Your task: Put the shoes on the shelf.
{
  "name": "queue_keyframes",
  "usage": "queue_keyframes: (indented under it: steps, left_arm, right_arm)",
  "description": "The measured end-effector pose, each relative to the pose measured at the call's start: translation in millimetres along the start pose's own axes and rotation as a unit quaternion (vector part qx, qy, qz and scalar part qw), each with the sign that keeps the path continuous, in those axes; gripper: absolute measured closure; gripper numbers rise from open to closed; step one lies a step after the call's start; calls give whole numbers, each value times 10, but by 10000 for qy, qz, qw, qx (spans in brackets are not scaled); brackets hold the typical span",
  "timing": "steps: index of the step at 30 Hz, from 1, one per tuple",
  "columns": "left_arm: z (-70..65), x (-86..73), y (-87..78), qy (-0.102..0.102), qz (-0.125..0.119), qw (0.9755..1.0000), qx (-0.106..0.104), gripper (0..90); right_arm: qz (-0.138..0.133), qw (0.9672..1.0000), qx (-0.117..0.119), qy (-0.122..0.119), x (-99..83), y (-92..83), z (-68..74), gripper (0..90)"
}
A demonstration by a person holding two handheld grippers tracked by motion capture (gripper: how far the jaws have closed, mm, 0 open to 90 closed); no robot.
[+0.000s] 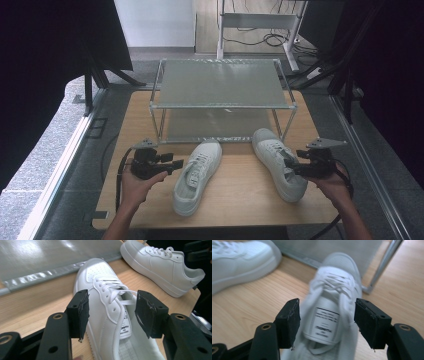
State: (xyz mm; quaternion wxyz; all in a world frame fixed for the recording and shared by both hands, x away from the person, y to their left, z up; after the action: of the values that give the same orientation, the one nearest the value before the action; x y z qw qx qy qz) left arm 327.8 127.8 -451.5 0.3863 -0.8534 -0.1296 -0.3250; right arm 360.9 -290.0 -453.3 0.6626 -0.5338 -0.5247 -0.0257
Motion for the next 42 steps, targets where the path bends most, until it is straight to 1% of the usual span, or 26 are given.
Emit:
queue_keyframes:
  steps: [1, 3, 5, 6, 8, 11, 12, 14, 18, 19, 20, 21, 22, 23, 24, 30, 31, 32, 33, 34, 36, 38, 39, 40, 41, 42]
  left_arm:
    - [0, 2, 21, -9, 41, 10000, -7, 447]
    - [7, -11, 95, 15, 174, 9998, 34, 447]
    - [10, -27, 137, 29, 239, 9997, 68, 447]
    - [23, -58, 201, 101, 373, 9991, 145, 445]
    - [19, -75, 237, 93, 428, 9989, 175, 444]
    - [46, -140, 367, 179, 693, 9965, 425, 447]
    - [46, -140, 367, 179, 693, 9965, 425, 449]
    - [56, -173, 434, 214, 876, 9946, 506, 452]
    - [43, -180, 540, 340, 1008, 9920, 681, 464]
    - [35, -173, 579, 392, 1078, 9904, 770, 484]
    - [35, -173, 579, 392, 1078, 9904, 770, 488]
    - [32, -169, 603, 416, 1128, 9893, 827, 488]
    - [29, -165, 644, 453, 1206, 9870, 959, 500]
    - [29, -165, 644, 453, 1206, 9870, 959, 508]
    - [44, -166, 699, 539, 1321, 9828, 1177, 517]
    - [80, -120, 770, 412, 1400, 9811, 1267, 531]
    - [80, -115, 780, 383, 1427, 9809, 1265, 537]
    - [89, -106, 790, 338, 1464, 9805, 1269, 539]
    - [89, -106, 790, 338, 1464, 9805, 1269, 546]
    - [84, -106, 794, 320, 1486, 9804, 1254, 571]
    - [74, -108, 801, 350, 1499, 9796, 1289, 583]
    - [68, -109, 807, 435, 1536, 9771, 1403, 616]
    - [68, -109, 807, 435, 1536, 9771, 1403, 630]
    - [61, -113, 816, 560, 1551, 9734, 1590, 654]
    - [61, -113, 816, 560, 1551, 9734, 1590, 676]
    - [54, -118, 821, 674, 1548, 9698, 1761, 676]
  right_arm:
    - [0, 10000, 0, 0, 0, 0, 0, 380]
    - [202, 9998, -3, 88, -72, 81, -54, 379]
    - [234, 9997, -8, 113, -91, 99, -62, 380]
    - [396, 9991, -36, 134, -158, 156, -81, 387]
    - [435, 9989, -56, 137, -176, 171, -86, 400]
    - [634, 9977, -113, 197, -235, 227, -103, 463]
    - [634, 9977, -113, 197, -235, 227, -103, 463]
    - [791, 9965, -220, 165, -249, 264, -125, 493]
    - [942, 9951, -295, 84, -234, 346, -158, 550]
    - [1022, 9941, -361, 81, -226, 389, -180, 578]
    - [1059, 9935, -413, 81, -223, 404, -196, 586]
    - [1059, 9935, -413, 81, -223, 404, -196, 586]
    - [1175, 9917, -516, 40, -234, 436, -229, 596]
    - [1175, 9917, -516, 40, -234, 436, -229, 596]
    - [1204, 9912, -551, 47, -246, 454, -244, 598]
    - [1232, 9906, -587, 41, -259, 486, -273, 616]
    - [1275, 9898, -640, 1, -257, 508, -280, 620]
    - [1415, 9871, -738, -142, -243, 559, -285, 630]
    - [1415, 9871, -738, -142, -243, 559, -285, 630]
    - [1567, 9839, -815, -291, -219, 605, -291, 643]
    - [1605, 9831, -820, -323, -212, 619, -293, 649]
    - [1673, 9821, -781, -359, -200, 655, -288, 673]
    - [1675, 9821, -783, -361, -200, 656, -288, 678]
    - [1663, 9824, -779, -345, -202, 656, -288, 680]
    - [1663, 9824, -779, -345, -202, 656, -288, 680]
    - [1656, 9825, -782, -327, -204, 655, -289, 680]
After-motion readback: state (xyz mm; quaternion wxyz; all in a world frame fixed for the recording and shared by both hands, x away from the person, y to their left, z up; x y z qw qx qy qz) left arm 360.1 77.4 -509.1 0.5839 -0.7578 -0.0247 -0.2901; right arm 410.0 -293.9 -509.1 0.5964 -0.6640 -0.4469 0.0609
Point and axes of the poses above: each handheld gripper's, and its own axes: y roughly forward along the jaws, x roughly out of its top, z roughly to its left, the point moved 7 cm from there along y, roughly forward along the jaws, and after that the axes turned 11 degrees about -y, right-handed, at the moved point
